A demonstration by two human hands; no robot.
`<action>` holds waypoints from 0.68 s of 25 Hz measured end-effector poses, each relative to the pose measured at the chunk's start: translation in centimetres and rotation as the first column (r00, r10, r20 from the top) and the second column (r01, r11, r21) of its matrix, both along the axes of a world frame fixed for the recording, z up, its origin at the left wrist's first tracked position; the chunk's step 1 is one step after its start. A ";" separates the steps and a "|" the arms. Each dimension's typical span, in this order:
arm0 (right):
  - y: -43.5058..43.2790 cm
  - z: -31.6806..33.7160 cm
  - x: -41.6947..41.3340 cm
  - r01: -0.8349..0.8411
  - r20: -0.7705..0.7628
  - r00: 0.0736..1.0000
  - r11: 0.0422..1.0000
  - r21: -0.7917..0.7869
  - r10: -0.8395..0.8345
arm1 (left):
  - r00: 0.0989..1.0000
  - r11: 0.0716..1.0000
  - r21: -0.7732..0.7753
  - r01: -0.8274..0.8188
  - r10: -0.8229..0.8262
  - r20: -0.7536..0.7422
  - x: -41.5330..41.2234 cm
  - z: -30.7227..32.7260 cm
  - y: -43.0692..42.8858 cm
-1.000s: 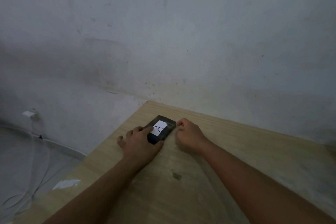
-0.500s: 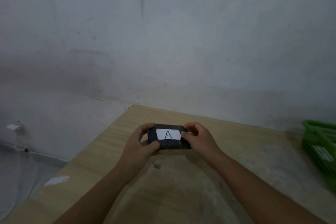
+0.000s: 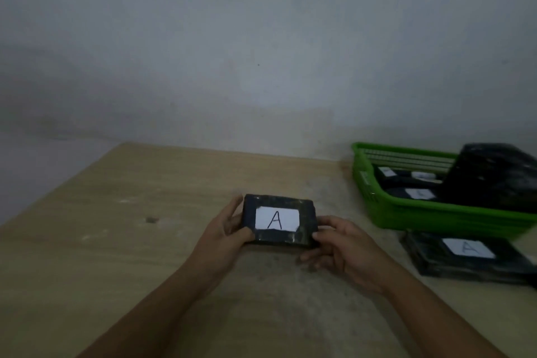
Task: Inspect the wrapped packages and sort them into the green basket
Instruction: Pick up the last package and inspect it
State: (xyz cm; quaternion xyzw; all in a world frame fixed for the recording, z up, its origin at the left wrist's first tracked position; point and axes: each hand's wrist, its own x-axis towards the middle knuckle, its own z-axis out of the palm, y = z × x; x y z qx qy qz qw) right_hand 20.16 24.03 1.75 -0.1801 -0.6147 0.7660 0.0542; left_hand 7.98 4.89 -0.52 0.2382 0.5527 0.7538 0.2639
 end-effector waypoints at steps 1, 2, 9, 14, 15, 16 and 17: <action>0.6 -0.1 0.9 0.012 -0.011 1.000 1.000 -0.011 -0.012 | 0.999 0.999 -0.021 0.045 -0.045 -0.010 0.6 0.1 0.9; 1.1 -0.2 1.5 0.018 -0.022 1.000 0.999 -0.028 -0.019 | 0.997 0.996 -0.039 0.079 -0.080 -0.017 1.1 0.1 1.6; 2.7 -1.9 2.9 -0.085 -0.117 0.989 0.996 0.019 0.087 | 0.978 0.971 -0.118 0.208 -0.208 0.015 2.0 -0.9 2.1; 1.8 -2.3 2.7 -0.087 -0.178 0.980 0.996 -0.005 0.085 | 0.975 0.971 -0.145 0.192 -0.206 -0.087 1.9 -0.4 1.6; 1.6 -2.3 2.6 -0.064 -0.161 0.985 0.998 0.000 0.064 | 0.971 0.968 -0.150 0.203 -0.218 -0.096 1.9 -0.3 1.5; 1.5 -2.2 2.5 -0.041 -0.134 0.990 0.999 0.009 0.042 | 0.967 0.964 -0.155 0.216 -0.233 -0.103 1.9 -0.3 1.4; 1.4 -2.2 2.3 -0.015 -0.106 0.994 1.000 0.013 0.016 | 0.963 0.960 -0.159 0.229 -0.248 -0.108 1.9 -0.3 1.3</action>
